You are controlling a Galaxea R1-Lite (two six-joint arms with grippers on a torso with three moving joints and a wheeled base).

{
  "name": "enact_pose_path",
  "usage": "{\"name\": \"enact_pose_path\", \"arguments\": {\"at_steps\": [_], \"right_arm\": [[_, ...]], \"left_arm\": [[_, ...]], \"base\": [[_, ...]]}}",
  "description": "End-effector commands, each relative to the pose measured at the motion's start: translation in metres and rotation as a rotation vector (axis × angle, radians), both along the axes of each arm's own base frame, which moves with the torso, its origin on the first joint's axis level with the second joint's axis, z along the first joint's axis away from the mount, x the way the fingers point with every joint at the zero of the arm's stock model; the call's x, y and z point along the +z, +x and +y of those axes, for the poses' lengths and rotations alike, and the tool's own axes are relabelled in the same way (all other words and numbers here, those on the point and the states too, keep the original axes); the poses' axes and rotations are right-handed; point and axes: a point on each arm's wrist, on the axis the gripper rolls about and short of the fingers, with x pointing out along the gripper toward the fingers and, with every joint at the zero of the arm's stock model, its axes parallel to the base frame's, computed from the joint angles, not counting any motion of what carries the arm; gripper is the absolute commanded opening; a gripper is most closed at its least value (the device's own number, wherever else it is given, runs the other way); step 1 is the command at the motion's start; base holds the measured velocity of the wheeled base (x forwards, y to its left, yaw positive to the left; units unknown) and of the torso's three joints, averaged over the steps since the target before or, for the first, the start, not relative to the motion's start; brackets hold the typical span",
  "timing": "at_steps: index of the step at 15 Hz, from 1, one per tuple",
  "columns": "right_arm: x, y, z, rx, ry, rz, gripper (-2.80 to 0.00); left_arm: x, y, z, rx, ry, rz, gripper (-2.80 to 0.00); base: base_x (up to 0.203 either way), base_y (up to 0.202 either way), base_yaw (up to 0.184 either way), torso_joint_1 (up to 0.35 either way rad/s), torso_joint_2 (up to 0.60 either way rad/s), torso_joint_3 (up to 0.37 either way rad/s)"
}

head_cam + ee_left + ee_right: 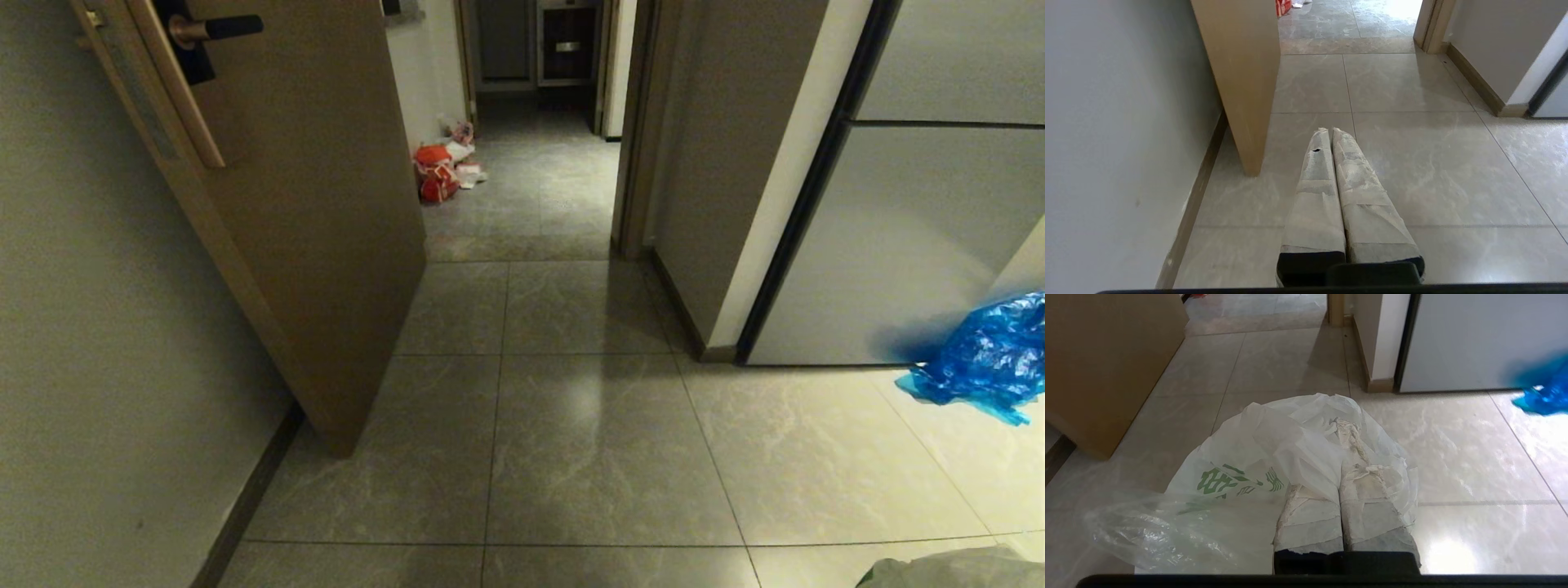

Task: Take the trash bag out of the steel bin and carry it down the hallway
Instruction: Put the trash bag at the door

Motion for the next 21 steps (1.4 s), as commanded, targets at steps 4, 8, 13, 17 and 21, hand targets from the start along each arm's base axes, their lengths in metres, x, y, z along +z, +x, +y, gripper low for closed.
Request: {"name": "enact_pose_path", "arguments": {"at_steps": [4, 8, 13, 17, 21], "right_arm": [[-0.0002, 0.0002, 0.0000, 0.002, 0.001, 0.003, -2.80], [0.0000, 0.0001, 0.0000, 0.000, 0.001, 0.002, -2.80], [-0.0003, 0.0001, 0.0000, 0.002, 0.001, 0.001, -2.80], [-0.0003, 0.0001, 0.0000, 0.000, 0.001, 0.002, -2.80], [-0.0002, 0.0000, 0.0000, 0.000, 0.001, 0.001, -2.80]], "left_arm": [[-0.0004, 0.0002, 0.0000, 0.001, 0.000, 0.002, -2.80], [-0.0004, 0.0002, 0.0000, 0.001, 0.000, 0.002, -2.80], [-0.0002, 0.0001, 0.0000, 0.001, 0.000, 0.002, -2.80], [-0.0004, 0.0002, 0.0000, 0.000, 0.001, 0.002, -2.80], [-0.0004, 0.0002, 0.0000, 0.000, 0.001, 0.002, -2.80]], "base": [[0.193, 0.000, 0.000, 0.004, 0.00, 0.003], [0.193, 0.000, 0.000, 0.000, 0.00, 0.004], [0.193, 0.000, 0.001, 0.002, 0.00, -0.001], [0.193, 0.000, 0.000, 0.007, 0.00, 0.003], [0.194, 0.000, 0.000, 0.004, 0.00, 0.001]]}}
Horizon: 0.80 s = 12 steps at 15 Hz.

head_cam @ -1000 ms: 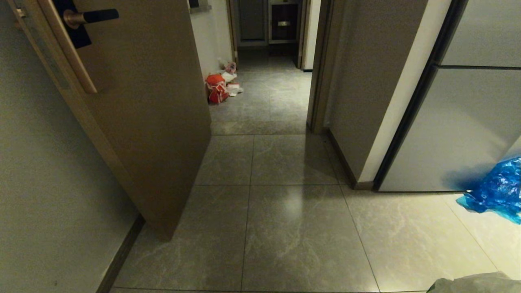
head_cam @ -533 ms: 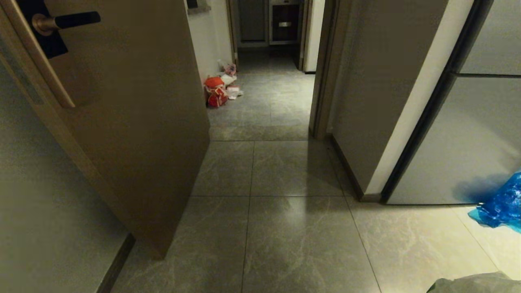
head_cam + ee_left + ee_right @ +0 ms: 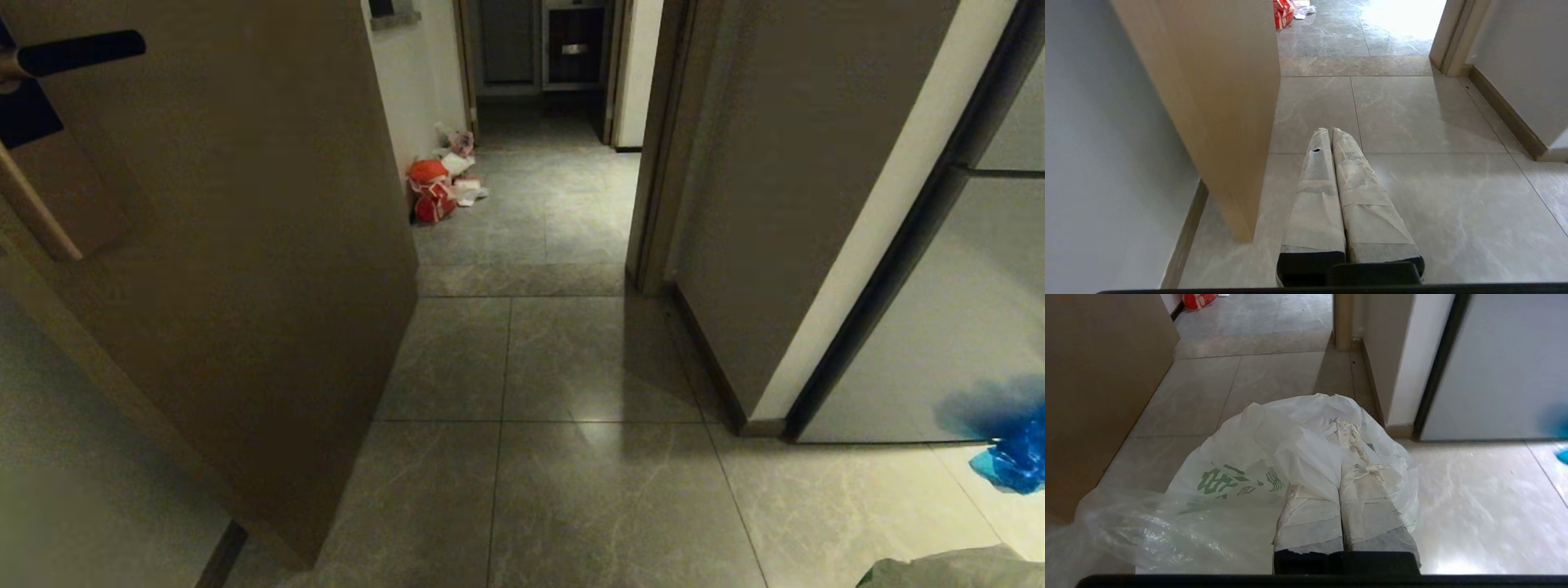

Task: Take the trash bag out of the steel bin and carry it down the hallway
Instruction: Put the trash bag at the door

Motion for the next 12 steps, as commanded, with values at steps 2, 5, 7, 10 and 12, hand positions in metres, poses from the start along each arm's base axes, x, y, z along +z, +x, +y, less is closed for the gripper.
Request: {"name": "enact_pose_path", "arguments": {"at_steps": [2, 5, 7, 10, 12], "right_arm": [[-0.0001, 0.0000, 0.0000, 0.001, 0.000, 0.001, -2.80], [-0.0002, 0.0000, 0.0000, 0.000, 0.000, 0.001, -2.80], [0.0001, 0.0000, 0.0000, 0.001, 0.000, 0.000, -2.80], [-0.0002, 0.0002, 0.0000, 0.000, 0.000, 0.003, -2.80], [-0.0001, 0.0000, 0.0000, 0.001, 0.000, 0.001, -2.80]], "left_arm": [[0.0000, 0.0001, 0.0000, 0.002, 0.000, 0.001, -2.80], [-0.0003, 0.0002, -0.0001, 0.000, 0.000, 0.002, -2.80], [-0.0003, 0.0002, -0.0001, 0.000, 0.000, 0.002, -2.80], [0.0000, 0.0001, 0.0000, 0.002, 0.000, 0.001, -2.80], [-0.0003, 0.0002, 0.0000, 0.002, 0.000, 0.002, -2.80]], "base": [[0.192, 0.000, 0.000, -0.002, 0.00, 0.002], [0.193, 0.000, 0.000, 0.000, 0.00, 0.005], [0.191, 0.000, 0.003, 0.002, 0.00, 0.001], [0.193, 0.000, 0.000, 0.004, 0.00, 0.002], [0.194, 0.000, 0.000, 0.005, 0.00, 0.002]]}}
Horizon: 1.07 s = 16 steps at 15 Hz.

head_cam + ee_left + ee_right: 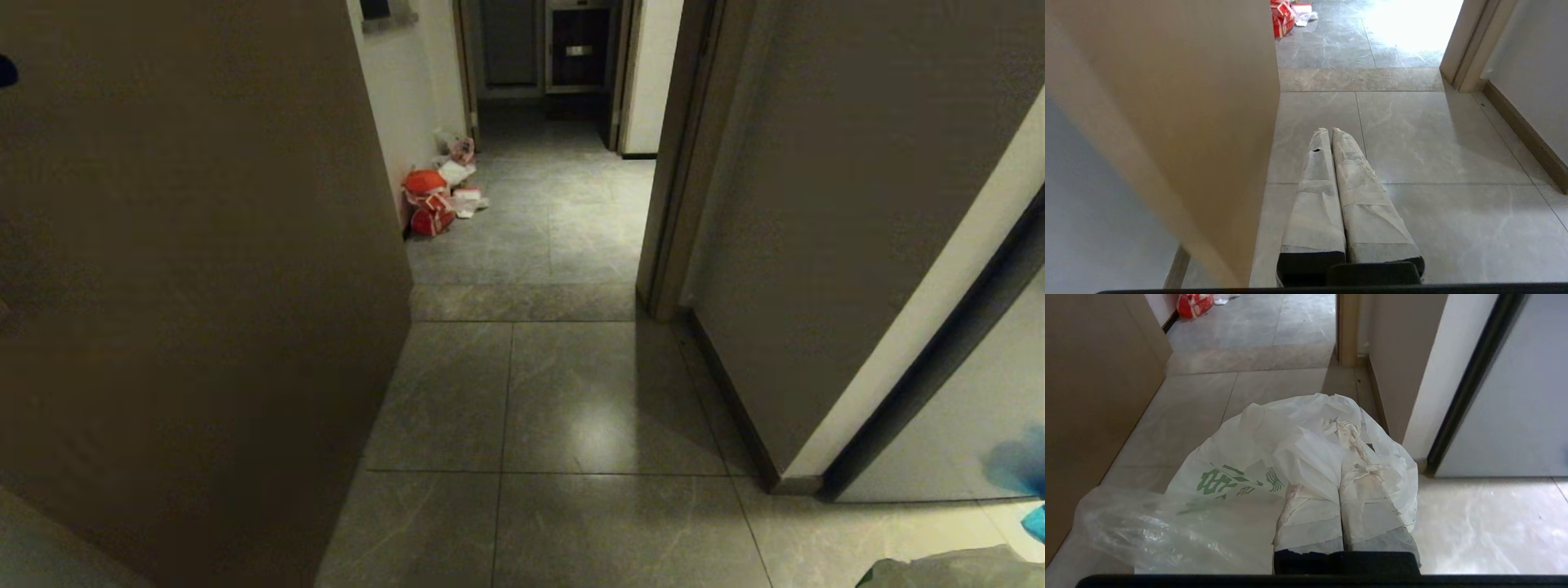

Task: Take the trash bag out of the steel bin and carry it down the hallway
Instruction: Put the trash bag at the door

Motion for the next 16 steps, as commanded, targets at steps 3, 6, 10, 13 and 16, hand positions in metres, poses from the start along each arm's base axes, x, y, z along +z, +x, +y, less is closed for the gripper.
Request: {"name": "enact_pose_path", "arguments": {"at_steps": [3, 6, 10, 13, 16], "right_arm": [[0.0000, 0.0000, 0.0000, 0.000, 0.000, 0.000, -2.80], [-0.0002, 0.0001, 0.0000, -0.001, 0.000, 0.001, -2.80], [0.0001, 0.0001, 0.0000, 0.000, 0.000, 0.001, -2.80], [-0.0001, 0.0002, 0.0000, 0.001, 0.000, 0.002, -2.80], [-0.0001, 0.0001, 0.0000, 0.000, 0.000, 0.002, -2.80]], "left_arm": [[-0.0001, 0.0001, 0.0000, 0.001, 0.000, 0.001, -2.80], [-0.0003, 0.0002, 0.0000, -0.001, 0.000, 0.002, -2.80], [-0.0003, 0.0002, 0.0000, 0.001, -0.002, 0.002, -2.80], [0.0001, 0.0001, 0.0000, 0.001, -0.002, 0.001, -2.80], [0.0001, 0.0001, 0.0000, 0.001, -0.002, 0.001, -2.80]], "base": [[0.195, 0.000, 0.001, 0.002, 0.00, 0.002], [0.190, 0.000, 0.001, 0.002, 0.00, 0.002], [0.192, 0.000, 0.001, 0.000, 0.00, 0.001], [0.194, 0.000, 0.000, 0.003, 0.00, 0.003], [0.195, 0.000, -0.001, 0.002, 0.00, 0.004]]}}
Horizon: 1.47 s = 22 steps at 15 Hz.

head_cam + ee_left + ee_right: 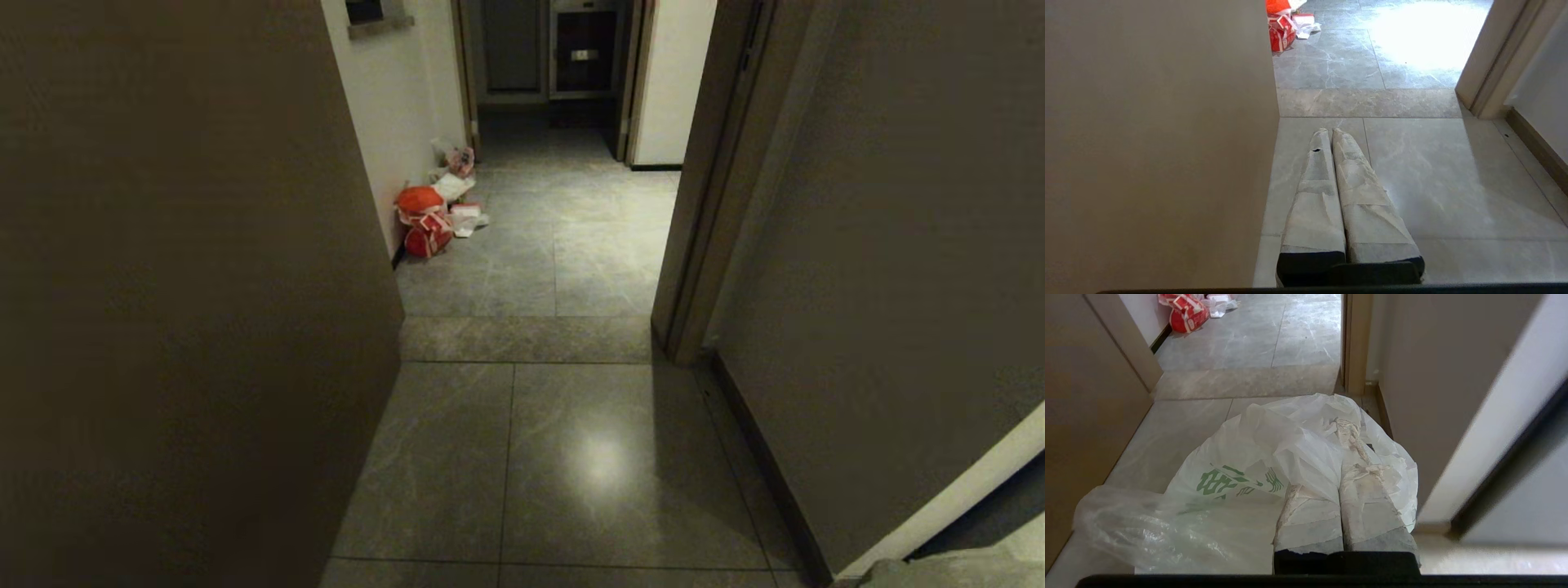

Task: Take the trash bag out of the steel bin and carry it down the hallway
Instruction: Put the trash bag at the door

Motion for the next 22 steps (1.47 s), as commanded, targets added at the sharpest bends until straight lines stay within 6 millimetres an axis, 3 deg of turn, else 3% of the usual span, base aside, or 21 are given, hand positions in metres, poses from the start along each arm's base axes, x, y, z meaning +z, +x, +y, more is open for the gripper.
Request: {"name": "enact_pose_path", "arguments": {"at_steps": [1, 22], "right_arm": [[-0.0002, 0.0000, 0.0000, 0.001, 0.000, 0.001, -2.80], [0.0002, 0.0000, 0.0000, 0.000, 0.000, 0.001, -2.80]], "left_arm": [[-0.0003, 0.0002, 0.0000, 0.000, -0.001, 0.002, -2.80], [0.0000, 0.0001, 0.0000, 0.000, -0.001, 0.001, -2.80]], "base": [[0.196, 0.000, 0.001, 0.002, 0.00, 0.002], [0.193, 0.000, 0.001, 0.002, 0.00, 0.002]]}}
